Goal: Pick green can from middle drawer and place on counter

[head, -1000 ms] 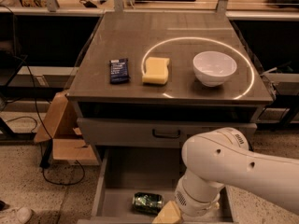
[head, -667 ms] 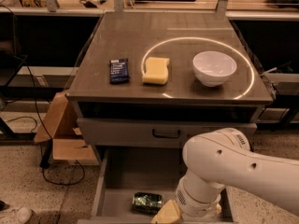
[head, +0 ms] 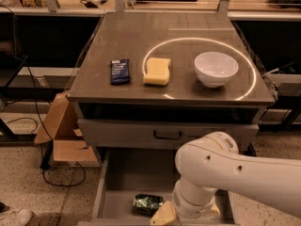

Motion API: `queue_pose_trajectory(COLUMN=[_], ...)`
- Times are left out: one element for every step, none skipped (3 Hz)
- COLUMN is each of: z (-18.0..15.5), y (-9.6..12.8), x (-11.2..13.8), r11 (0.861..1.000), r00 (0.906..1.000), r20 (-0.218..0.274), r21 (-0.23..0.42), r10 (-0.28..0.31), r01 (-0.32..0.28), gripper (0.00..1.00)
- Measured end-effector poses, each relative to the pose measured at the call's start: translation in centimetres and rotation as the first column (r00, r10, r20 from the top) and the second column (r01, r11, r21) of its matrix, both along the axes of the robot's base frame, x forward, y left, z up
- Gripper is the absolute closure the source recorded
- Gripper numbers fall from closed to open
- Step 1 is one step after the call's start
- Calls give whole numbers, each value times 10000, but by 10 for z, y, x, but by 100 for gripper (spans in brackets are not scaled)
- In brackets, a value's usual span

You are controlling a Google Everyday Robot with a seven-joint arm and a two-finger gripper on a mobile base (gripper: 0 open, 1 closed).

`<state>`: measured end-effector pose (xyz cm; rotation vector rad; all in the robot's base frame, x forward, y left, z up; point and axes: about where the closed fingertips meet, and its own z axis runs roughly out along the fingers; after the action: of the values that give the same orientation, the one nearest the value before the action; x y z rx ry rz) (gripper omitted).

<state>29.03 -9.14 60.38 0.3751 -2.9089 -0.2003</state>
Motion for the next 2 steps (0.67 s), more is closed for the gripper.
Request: queue_pose_trajectory(z=[-9, -9], y=[1, 1], x=[7, 7], r11=[9935, 9837], r00=[9955, 9868], r20=[179, 146], r21=[-637, -786], r10=[-929, -1613], r01=[938, 1619], gripper=[0, 0])
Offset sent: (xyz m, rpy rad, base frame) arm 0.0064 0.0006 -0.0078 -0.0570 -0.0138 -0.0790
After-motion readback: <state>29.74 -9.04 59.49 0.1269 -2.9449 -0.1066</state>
